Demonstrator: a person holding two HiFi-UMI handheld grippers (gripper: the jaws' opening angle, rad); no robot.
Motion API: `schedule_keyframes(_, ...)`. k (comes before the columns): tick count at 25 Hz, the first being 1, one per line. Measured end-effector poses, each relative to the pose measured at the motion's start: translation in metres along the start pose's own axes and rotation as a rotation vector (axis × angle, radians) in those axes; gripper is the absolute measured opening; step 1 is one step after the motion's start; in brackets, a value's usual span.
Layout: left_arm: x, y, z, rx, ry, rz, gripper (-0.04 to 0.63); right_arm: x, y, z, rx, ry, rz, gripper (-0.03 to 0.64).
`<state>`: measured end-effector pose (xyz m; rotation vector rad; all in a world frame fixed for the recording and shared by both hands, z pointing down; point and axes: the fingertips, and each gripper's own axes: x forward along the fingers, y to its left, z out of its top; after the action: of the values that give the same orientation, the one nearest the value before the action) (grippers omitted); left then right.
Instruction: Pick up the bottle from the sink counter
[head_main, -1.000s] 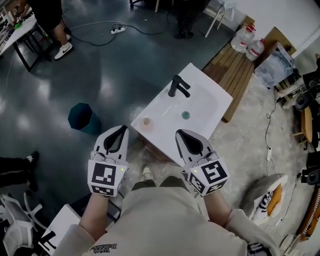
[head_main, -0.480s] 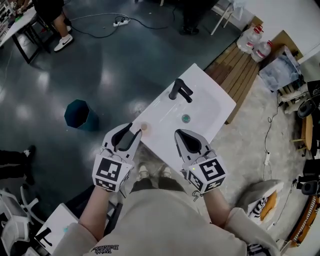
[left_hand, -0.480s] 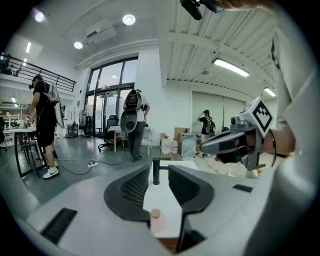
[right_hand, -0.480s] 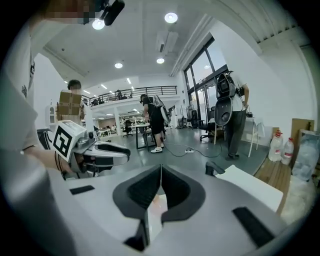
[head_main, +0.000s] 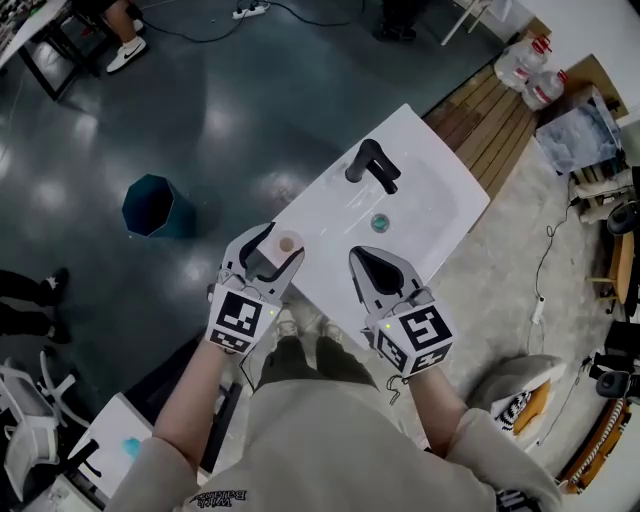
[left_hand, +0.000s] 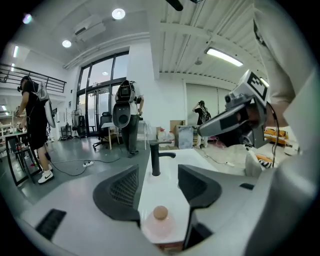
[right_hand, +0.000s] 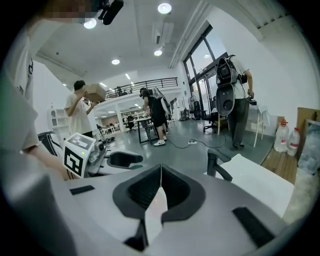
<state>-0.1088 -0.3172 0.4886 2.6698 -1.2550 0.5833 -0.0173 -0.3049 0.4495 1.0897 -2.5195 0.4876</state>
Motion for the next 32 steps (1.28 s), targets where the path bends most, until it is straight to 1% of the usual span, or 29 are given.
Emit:
schedule_keyframes(6,0.038,0.003,-0.047,-0.029,0.048,-0.028,0.250,0.022,-0.006,-0.026,0.017,0.051,0.022,0.001)
schedule_keyframes(10,0.056,0.003,-0.067,-0.004,0.010,-0.037,0.250,0.033,-0.009,-0.044,0.037,0.080,0.028,0.000)
schedule_keyframes(17,0.079,0.004,-0.109,-0.030,0.050,-0.060,0.250,0.050,-0.016,-0.071,0.058,0.124,0.033,0.000)
schedule_keyframes(20,0.084,0.003,-0.117,-0.045,0.031,-0.063,0.239,0.053,-0.018,-0.079,0.063,0.138,0.032,0.002)
schedule_keyframes(23,0.087,0.006,-0.118,-0.051,-0.002,-0.052,0.163,0.055,-0.020,-0.086,0.070,0.153,0.029,0.000)
schedule_keyframes(24,0.088,0.006,-0.118,-0.047,-0.012,-0.048,0.160,0.055,-0.021,-0.089,0.074,0.157,0.028,0.000)
schedule_keyframes(27,0.090,0.006,-0.117,-0.020,-0.027,-0.047,0.160,0.057,-0.023,-0.097,0.083,0.169,0.025,0.000)
schedule_keyframes(32,0.092,0.004,-0.120,0.040,-0.016,-0.040,0.137,0.058,-0.023,-0.105,0.090,0.182,0.024,0.000)
